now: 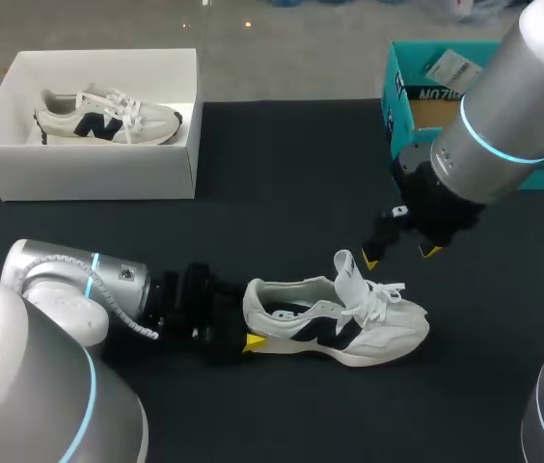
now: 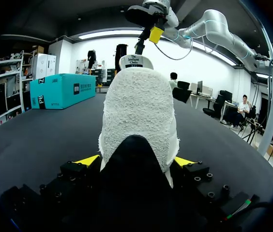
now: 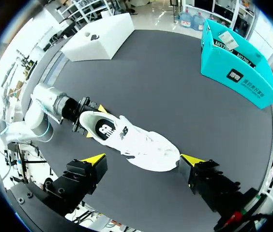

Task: Take the shoe out of the shoebox, open the shoe tongue, remove and reinsert the insole, then place the shoe into the shoebox

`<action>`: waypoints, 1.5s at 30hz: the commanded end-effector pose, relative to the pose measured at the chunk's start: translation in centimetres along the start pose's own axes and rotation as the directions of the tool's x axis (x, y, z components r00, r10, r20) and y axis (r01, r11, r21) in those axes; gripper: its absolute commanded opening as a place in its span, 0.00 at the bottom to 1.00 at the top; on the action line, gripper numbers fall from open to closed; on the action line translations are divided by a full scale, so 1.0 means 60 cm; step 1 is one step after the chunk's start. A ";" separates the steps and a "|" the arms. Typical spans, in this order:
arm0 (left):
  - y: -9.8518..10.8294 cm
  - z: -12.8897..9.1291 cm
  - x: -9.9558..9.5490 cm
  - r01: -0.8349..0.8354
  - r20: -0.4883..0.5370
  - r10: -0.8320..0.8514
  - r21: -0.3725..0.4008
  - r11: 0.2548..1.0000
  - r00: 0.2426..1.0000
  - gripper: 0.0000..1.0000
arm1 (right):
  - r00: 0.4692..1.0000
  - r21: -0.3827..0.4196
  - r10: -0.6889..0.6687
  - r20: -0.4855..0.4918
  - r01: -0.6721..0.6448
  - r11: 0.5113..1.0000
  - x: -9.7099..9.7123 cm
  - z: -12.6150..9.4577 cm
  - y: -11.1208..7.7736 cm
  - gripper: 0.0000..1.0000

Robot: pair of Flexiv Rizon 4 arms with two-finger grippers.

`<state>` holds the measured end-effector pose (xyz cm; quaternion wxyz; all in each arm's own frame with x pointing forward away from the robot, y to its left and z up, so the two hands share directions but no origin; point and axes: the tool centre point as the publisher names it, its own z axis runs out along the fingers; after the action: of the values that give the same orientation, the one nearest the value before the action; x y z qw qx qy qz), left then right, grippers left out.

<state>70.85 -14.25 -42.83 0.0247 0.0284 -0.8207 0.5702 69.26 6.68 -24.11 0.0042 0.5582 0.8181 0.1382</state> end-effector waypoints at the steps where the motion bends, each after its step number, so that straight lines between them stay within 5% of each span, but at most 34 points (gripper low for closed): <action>1: 0.004 -0.002 0.002 0.001 0.001 -0.001 -0.001 1.000 1.000 0.00 | 0.948 -0.014 -0.314 0.060 0.315 0.949 0.003 -0.002 -0.002 1.00; 5: 0.004 -0.002 0.002 0.001 0.001 -0.001 -0.001 1.000 1.000 0.00 | 0.948 -0.014 -0.314 0.060 0.315 0.949 0.003 -0.002 -0.002 1.00; 12: 0.004 -0.002 0.002 0.001 0.001 -0.001 -0.001 1.000 1.000 0.00 | 0.733 -0.034 -0.667 0.133 0.676 0.736 0.063 -0.012 0.012 1.00; 13: 0.004 -0.002 0.002 0.001 0.001 -0.001 -0.001 1.000 1.000 0.00 | 0.693 -0.037 -0.710 0.128 0.718 0.695 0.074 -0.014 0.014 0.59; 14: 0.004 -0.002 0.002 0.001 0.001 -0.001 -0.001 1.000 1.000 0.00 | 0.688 -0.041 -0.715 0.123 0.723 0.689 0.082 -0.015 0.016 0.36; 15: 0.004 -0.002 0.002 0.001 0.001 -0.001 -0.001 1.000 1.000 0.00 | 0.676 -0.040 -0.727 0.122 0.735 0.677 0.088 -0.015 0.018 0.00; 22: 0.004 -0.002 0.002 0.001 0.001 -0.001 -0.001 1.000 1.000 0.00 | 0.567 -0.017 -0.820 0.084 0.823 0.567 0.135 -0.002 0.033 0.00; 38: 0.004 -0.002 0.002 0.001 0.001 -0.001 -0.001 1.000 1.000 0.00 | 0.567 -0.017 -0.820 0.084 0.823 0.567 0.135 -0.002 0.033 0.00; 45: 0.004 -0.002 0.002 0.001 0.001 -0.001 -0.001 1.000 1.000 0.00 | 0.564 -0.038 -0.822 0.078 0.825 0.563 0.155 0.068 0.027 0.00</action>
<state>70.85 -14.25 -42.83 0.0247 0.0284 -0.8207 0.5702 67.47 15.49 -23.50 0.1073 0.1151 0.9789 0.1302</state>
